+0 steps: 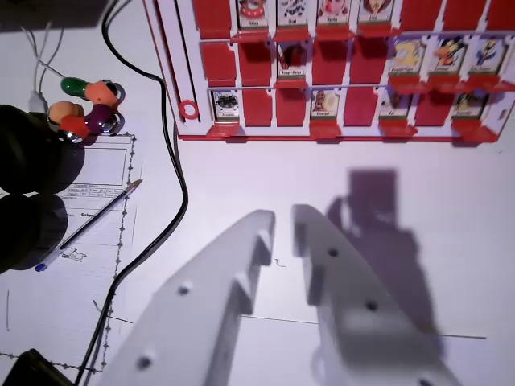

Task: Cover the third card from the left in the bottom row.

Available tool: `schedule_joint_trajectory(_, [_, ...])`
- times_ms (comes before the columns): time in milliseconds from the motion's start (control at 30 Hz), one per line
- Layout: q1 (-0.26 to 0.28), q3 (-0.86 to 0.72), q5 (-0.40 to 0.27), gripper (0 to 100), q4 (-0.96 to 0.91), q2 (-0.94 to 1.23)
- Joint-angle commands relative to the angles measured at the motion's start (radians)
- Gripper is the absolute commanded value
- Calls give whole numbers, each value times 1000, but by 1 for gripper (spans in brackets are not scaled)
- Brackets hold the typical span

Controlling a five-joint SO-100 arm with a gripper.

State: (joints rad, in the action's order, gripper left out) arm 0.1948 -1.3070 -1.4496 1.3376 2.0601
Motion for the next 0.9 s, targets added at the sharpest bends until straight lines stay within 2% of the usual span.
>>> schedule_joint_trajectory(0, [-5,-40,-37,2,-41,172])
schedule_joint_trajectory(400, [-12,-163,-104,2,-51,385])
schedule_joint_trajectory(867, [-14,-212,-118,2,-26,509])
